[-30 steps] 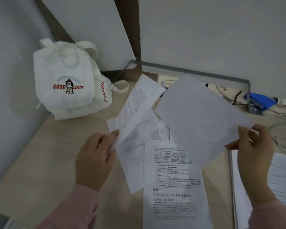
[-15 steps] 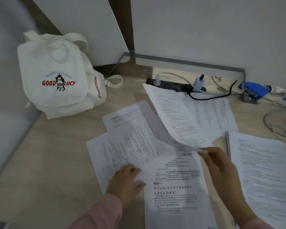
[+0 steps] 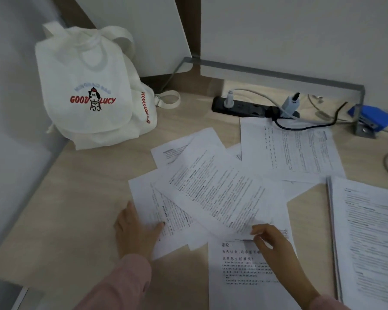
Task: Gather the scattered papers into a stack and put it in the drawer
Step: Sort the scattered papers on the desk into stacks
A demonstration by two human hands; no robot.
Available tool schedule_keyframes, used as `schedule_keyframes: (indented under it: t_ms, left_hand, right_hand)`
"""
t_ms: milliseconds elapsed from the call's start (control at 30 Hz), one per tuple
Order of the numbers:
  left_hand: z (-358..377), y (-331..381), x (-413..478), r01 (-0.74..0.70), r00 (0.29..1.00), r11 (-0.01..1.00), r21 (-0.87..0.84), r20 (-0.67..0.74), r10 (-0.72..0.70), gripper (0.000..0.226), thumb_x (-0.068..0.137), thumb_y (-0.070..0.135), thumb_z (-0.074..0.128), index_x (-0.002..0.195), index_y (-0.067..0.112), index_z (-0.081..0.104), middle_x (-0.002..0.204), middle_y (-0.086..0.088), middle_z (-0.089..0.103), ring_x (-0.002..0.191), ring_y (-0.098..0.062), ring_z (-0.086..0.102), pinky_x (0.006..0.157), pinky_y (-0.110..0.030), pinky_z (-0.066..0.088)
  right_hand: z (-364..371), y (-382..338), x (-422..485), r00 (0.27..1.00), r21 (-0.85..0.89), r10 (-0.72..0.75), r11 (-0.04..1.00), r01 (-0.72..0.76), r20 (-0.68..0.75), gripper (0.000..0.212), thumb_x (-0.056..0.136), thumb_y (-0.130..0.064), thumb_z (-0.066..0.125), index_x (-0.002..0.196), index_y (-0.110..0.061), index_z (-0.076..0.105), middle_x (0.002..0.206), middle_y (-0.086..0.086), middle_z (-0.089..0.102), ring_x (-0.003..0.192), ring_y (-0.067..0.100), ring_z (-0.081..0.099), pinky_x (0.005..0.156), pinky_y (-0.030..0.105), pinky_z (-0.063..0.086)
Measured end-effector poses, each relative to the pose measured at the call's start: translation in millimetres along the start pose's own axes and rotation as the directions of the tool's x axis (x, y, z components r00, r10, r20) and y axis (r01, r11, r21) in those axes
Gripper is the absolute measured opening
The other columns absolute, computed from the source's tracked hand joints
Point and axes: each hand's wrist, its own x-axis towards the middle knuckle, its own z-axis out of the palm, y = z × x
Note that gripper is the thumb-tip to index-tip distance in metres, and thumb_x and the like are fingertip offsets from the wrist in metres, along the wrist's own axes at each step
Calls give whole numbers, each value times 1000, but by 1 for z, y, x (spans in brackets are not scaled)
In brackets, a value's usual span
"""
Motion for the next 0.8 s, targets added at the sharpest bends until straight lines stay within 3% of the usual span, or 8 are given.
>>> schedule_keyframes:
  t_ms: [133,300,433,533,600,667,733,800]
  left_hand:
    - [-1,2,4,54,998,999,6,39,-54,96,64,37,79,138,6,26,138,-20,35,129,-33,28,110,-42,23]
    - [-2,4,6,153,986,981,-117,85,-143,76,63,30,80,120,5,37,121,-16,47,116,-32,40,95,-40,36]
    - [-2,7,4,178,981,973,-144,107,-163,70,69,30,76,123,6,38,122,-12,48,117,-29,41,95,-39,38]
    - [-2,4,4,194,976,969,-150,130,-176,64,70,27,75,120,5,41,123,-12,43,119,-30,38,99,-38,36]
    - [-4,1,6,226,967,943,-246,170,-187,53,74,21,69,118,7,44,121,-12,41,116,-30,41,99,-40,38]
    - [-10,-4,6,260,958,857,-445,227,-173,32,82,15,60,112,10,48,114,-11,48,99,-25,51,85,-39,47]
    - [-18,-9,4,285,947,765,-577,293,-132,22,88,11,52,110,13,48,105,-7,56,85,-17,54,68,-28,45]
    - [-22,-15,4,289,940,748,-598,324,-104,21,91,8,46,110,16,48,103,-5,59,88,-18,56,70,-29,45]
  right_hand:
    - [-3,4,3,999,41,41,998,-41,-5,23,86,3,52,84,-18,61,99,-4,66,93,-2,59,74,0,42]
    - [-12,1,7,985,186,166,970,-155,-45,24,87,5,43,84,-7,63,105,4,67,97,24,60,84,36,46]
    - [-17,-2,11,974,279,218,941,-194,-55,22,89,-3,46,82,-5,67,98,9,67,94,26,59,72,23,50]
    - [-17,-6,15,983,170,180,970,-173,-32,19,86,4,49,83,-6,63,93,9,65,87,25,58,68,26,44]
    - [-16,-8,19,987,89,163,983,-162,-5,25,84,11,43,79,-6,60,88,8,62,81,26,55,64,27,42]
    - [-15,-11,23,988,6,155,988,-155,13,27,83,13,39,78,-4,59,80,8,59,66,22,49,52,24,39]
    - [-14,-15,27,991,-91,132,988,-128,36,25,81,11,40,76,-5,58,73,7,55,57,17,44,42,16,37]
    - [-13,-18,33,993,-177,92,981,-78,73,27,80,11,42,71,-10,55,69,4,52,55,15,42,41,12,36]
